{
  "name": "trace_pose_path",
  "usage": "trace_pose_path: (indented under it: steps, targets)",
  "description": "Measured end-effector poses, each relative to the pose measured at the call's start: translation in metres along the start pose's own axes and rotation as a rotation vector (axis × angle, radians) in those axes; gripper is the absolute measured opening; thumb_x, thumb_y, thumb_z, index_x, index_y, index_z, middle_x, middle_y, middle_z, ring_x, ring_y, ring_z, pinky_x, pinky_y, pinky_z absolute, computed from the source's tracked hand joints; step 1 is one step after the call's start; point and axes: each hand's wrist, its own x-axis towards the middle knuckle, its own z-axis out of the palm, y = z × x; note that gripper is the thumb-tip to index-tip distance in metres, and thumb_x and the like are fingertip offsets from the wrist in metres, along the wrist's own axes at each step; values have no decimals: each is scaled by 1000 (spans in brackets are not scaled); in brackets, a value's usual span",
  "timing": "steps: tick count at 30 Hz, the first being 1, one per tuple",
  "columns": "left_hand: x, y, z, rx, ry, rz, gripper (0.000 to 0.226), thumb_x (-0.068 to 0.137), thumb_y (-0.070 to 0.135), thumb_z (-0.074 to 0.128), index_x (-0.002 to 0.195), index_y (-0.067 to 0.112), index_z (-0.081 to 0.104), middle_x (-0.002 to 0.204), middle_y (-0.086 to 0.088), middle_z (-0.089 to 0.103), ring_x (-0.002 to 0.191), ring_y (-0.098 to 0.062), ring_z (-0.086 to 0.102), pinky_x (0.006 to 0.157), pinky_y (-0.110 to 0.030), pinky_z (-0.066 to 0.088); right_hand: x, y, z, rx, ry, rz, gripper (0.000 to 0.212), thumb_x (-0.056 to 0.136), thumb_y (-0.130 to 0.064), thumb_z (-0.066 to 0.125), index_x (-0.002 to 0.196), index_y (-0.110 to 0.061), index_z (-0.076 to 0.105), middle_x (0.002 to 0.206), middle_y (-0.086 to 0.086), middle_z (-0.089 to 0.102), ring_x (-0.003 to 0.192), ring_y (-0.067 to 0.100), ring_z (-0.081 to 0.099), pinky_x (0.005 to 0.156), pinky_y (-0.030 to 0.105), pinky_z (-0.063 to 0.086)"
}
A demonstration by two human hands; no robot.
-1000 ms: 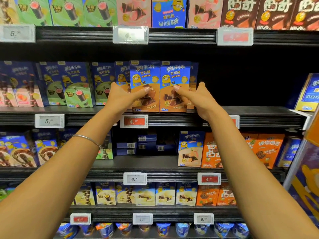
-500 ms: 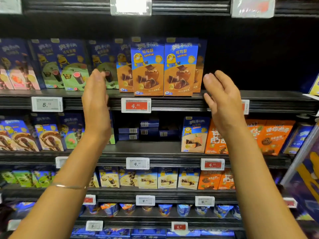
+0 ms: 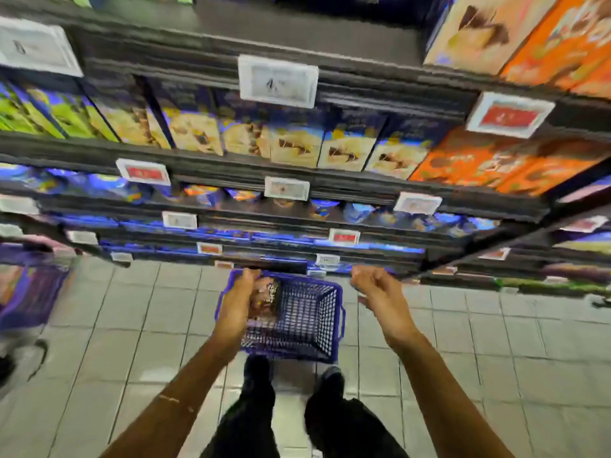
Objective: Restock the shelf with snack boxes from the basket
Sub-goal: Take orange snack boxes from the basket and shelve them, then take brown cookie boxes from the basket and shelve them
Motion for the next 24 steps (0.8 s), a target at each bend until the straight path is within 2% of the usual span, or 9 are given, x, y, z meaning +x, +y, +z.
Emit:
trace_pose_path:
  steps: [2, 5, 8, 11, 13, 15, 17, 20, 24]
  targets:
    - [17, -44, -6, 54, 49, -108, 47, 117, 39, 30, 131, 12, 66, 116, -9, 72, 80, -7, 74, 61, -17, 55, 10, 46, 13, -21, -16, 154, 22, 100, -16, 62, 103, 5, 68, 109, 30, 68, 109, 44, 64, 91, 42, 49]
    - [53, -102, -13, 69, 97, -154, 50, 117, 36, 30, 139, 5, 61, 116, -13, 70, 85, -12, 72, 67, -17, 56, 37, 114, 38, -52, -69, 304, 9, 98, -25, 66, 92, -19, 70, 103, 12, 71, 99, 27, 63, 86, 39, 48]
    - [104, -160, -16, 64, 105, -179, 52, 115, 44, 31, 132, 10, 67, 114, -11, 77, 106, -27, 73, 88, -35, 58, 87, 186, 67, -101, -144, 385, 17, 98, -29, 65, 84, -19, 68, 96, 10, 71, 90, 25, 64, 82, 37, 49]
    - [162, -210, -22, 9, 165, -201, 52, 113, 52, 33, 130, 16, 67, 101, 3, 78, 82, -7, 77, 63, -16, 57, 142, 260, 102, -131, -142, 401, 24, 98, -25, 66, 79, -12, 62, 82, 13, 58, 77, 22, 52, 70, 33, 41]
    - [208, -240, -30, 1, 195, -188, 57, 113, 53, 32, 137, 13, 64, 113, -2, 74, 89, -8, 78, 69, -20, 60, 181, 312, 128, -166, -160, 407, 23, 97, -26, 67, 86, -6, 64, 85, 21, 55, 72, 24, 52, 65, 31, 39]
    - [254, -265, -40, -17, 224, -183, 57, 112, 58, 32, 117, 15, 70, 106, -6, 72, 89, -21, 73, 68, -24, 59, 221, 367, 161, -173, -199, 416, 34, 96, -32, 69, 95, 2, 71, 102, 28, 68, 89, 32, 67, 77, 35, 51]
    - [295, -281, -48, -23, 249, -177, 59, 110, 64, 28, 91, 21, 65, 88, -3, 65, 68, -15, 61, 57, -21, 48, 257, 416, 197, -201, -234, 407, 35, 92, -43, 72, 95, -8, 73, 113, 18, 73, 107, 31, 68, 95, 45, 53]
    - [349, -302, -55, 43, 315, -84, 66, 109, 68, 24, 87, 22, 66, 91, 0, 69, 75, -15, 60, 69, -27, 45, 306, 476, 243, -275, -259, 293, 33, 85, -55, 73, 85, -22, 71, 94, 4, 72, 94, 22, 68, 80, 35, 51]
    - [378, -330, -42, 3, 261, -34, 89, 106, 74, 19, 62, 17, 73, 68, 0, 67, 55, -17, 57, 52, -21, 39, 337, 517, 270, -284, -199, 87, 52, 71, -71, 71, 94, -25, 76, 90, -3, 74, 89, 17, 68, 75, 29, 50]
